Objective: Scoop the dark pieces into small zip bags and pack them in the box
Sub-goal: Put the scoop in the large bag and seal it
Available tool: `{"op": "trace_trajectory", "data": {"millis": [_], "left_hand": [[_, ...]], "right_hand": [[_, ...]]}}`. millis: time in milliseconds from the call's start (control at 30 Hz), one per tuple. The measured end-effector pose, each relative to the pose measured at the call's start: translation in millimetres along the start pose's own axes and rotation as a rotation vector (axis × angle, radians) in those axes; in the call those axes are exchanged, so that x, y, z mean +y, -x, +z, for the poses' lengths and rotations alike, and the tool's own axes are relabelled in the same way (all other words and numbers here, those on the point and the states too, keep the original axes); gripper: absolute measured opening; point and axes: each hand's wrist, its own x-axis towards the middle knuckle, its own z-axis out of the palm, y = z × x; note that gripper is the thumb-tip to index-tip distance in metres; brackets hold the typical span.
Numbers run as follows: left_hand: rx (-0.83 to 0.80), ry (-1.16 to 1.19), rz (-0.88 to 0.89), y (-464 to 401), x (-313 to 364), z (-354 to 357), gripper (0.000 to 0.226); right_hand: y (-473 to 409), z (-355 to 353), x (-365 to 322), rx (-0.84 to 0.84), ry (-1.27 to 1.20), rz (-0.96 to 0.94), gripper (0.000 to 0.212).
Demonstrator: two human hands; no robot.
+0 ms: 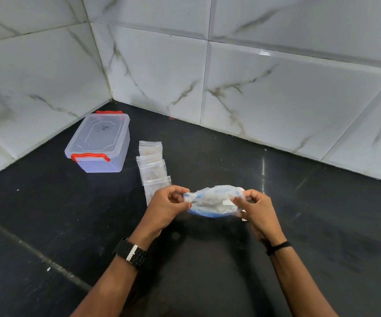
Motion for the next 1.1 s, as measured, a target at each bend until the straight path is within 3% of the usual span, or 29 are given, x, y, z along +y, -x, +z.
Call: {"op": "trace_trajectory", "data": {"millis": [233,333,433,567,633,733,800,867,933,1100], "left_hand": [[0.223,-0.134,0.058,9.1,4.8,19.0,0.020],[0.326,-0.166,0.126,10.5,7.1,18.3,0.023],[0.391,-0.227,0.180,9.4,3.7,15.7,0.026],[0.410,-0.225,0.173,12.1,0.3,13.3,0.022],[0.376,-0.164,0.127,15.5,-0.3,10.1,0.020],[0.249,-0.030,0.040,19.4,0.3,3.2,0.018],[0.133,0.111,-0.004,23.0,1.3,-1.3,0.019],[0.032,0.261,-0.042,27.9,3.2,-4.3,0.029],[-0.013,0.340,-0.063,31.2,4.7,-6.3,0.038],[0.055,0.357,-0.040,32.7,8.7,-3.7,0.033]], "right_hand": [[5.8,4.8,0.6,0.311,0.479,-0.368,0.017],[14.2,7.6,-5.0,0.284,0.593,-0.526,0.027],[19.5,13.0,-2.3,0.227,0.661,-0.534,0.037],[23.0,15.6,-5.1,0.095,0.476,-0.355,0.021],[23.6,11.9,-13.1,-0.051,0.281,-0.203,0.012],[22.4,-1.5,-22.4,-0.332,-0.164,0.036,0.018],[20.7,-10.5,-24.5,-0.424,-0.291,0.089,0.034],[18.0,-16.4,-23.0,-0.437,-0.326,0.101,0.052],[16.6,-17.8,-22.1,-0.408,-0.340,0.100,0.055],[20.2,-9.1,-23.4,-0.327,-0.244,0.063,0.028]]}}
